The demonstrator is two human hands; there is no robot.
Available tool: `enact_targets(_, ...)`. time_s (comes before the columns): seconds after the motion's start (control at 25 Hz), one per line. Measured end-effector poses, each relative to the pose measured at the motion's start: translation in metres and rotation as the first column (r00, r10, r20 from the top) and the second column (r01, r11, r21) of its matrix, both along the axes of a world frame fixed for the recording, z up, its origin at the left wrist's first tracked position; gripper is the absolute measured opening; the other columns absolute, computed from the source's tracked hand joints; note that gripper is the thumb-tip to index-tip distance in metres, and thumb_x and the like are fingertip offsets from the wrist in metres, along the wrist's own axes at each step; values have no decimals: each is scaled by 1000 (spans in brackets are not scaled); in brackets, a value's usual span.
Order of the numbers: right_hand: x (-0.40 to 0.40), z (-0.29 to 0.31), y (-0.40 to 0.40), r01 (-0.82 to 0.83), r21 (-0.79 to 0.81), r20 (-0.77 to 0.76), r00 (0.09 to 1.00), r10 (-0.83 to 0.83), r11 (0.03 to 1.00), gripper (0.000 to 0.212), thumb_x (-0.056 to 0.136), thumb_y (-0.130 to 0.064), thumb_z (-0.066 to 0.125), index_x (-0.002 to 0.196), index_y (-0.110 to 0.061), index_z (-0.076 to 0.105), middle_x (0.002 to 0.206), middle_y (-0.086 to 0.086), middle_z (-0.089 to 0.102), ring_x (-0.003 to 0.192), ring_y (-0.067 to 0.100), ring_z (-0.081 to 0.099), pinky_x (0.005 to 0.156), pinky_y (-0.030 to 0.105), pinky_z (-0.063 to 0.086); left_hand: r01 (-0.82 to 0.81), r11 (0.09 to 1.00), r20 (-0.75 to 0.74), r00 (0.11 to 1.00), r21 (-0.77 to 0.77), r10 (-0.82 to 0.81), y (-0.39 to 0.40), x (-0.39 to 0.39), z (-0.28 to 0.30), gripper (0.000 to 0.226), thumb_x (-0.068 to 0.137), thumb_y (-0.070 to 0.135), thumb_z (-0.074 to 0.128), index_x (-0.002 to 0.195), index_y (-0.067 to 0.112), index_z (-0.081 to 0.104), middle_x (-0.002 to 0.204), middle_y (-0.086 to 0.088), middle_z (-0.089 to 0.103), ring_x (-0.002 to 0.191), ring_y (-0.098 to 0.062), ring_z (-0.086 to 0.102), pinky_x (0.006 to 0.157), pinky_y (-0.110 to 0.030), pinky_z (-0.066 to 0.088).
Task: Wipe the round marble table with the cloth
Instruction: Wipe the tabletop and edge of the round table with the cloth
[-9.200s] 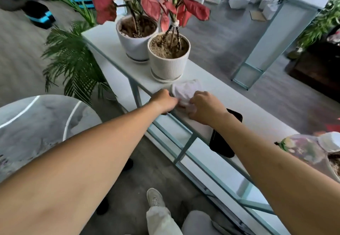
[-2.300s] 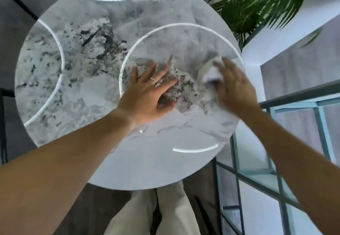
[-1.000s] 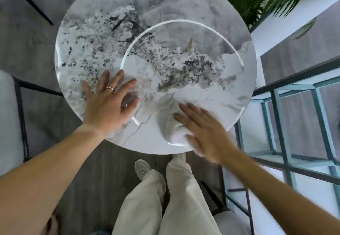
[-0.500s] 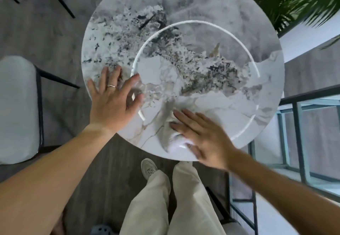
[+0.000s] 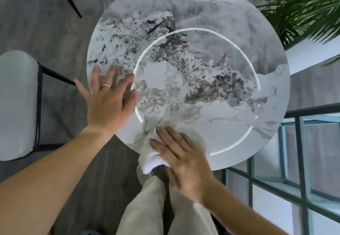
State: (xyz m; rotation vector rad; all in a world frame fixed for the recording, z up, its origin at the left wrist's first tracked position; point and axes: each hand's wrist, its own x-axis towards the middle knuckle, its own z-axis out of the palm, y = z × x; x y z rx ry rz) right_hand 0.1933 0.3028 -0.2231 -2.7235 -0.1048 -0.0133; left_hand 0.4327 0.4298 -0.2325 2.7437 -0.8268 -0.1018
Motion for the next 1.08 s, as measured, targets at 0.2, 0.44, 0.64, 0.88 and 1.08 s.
enact_targets(0.2,154,5,-69,31,-75,67,997,-26,997,53,100,-29,56,152,-18,45,163,12,36,149,35,34,122,55,28,-121,974,-45,992,-193,114,4,3,-4,38,101,34,46,137,27,58,165,-20,25,154,-43,9,120,-66,16)
enact_targets(0.44,148,6,-34,144,-55,52,989,-141,988,57,101,-33,49,156,-22,36,167,7,27,155,30,23,122,53,27,-502,767,-482,827,-400,290,8,7,-1,70,94,43,62,154,22,33,164,-11,24,147,-21,32,118,-35,30)
enact_targets(0.64,63,-4,6,-221,34,37,975,220,975,66,88,-18,57,153,-24,43,168,1,27,155,23,23,118,48,32,-815,374,-821,536,-443,197,13,26,2,72,96,53,49,158,25,27,162,3,38,145,-12,39,121,-43,31)
enact_targets(0.88,241,5,-3,-134,-29,79,988,136,991,50,100,-25,54,150,-18,49,161,9,40,148,33,37,117,51,34,-903,179,-912,352,-390,-211,18,56,17,87,95,74,14,133,14,63,127,-13,72,118,-29,69,96,-45,57)
enact_targets(1.08,217,3,16,-44,-40,42,998,45,998,53,102,-29,49,154,-20,41,166,6,32,153,29,29,121,49,28,-925,212,-939,273,-316,-208,28,69,20,100,86,85,11,128,12,66,121,-14,75,112,-31,72,93,-47,59)
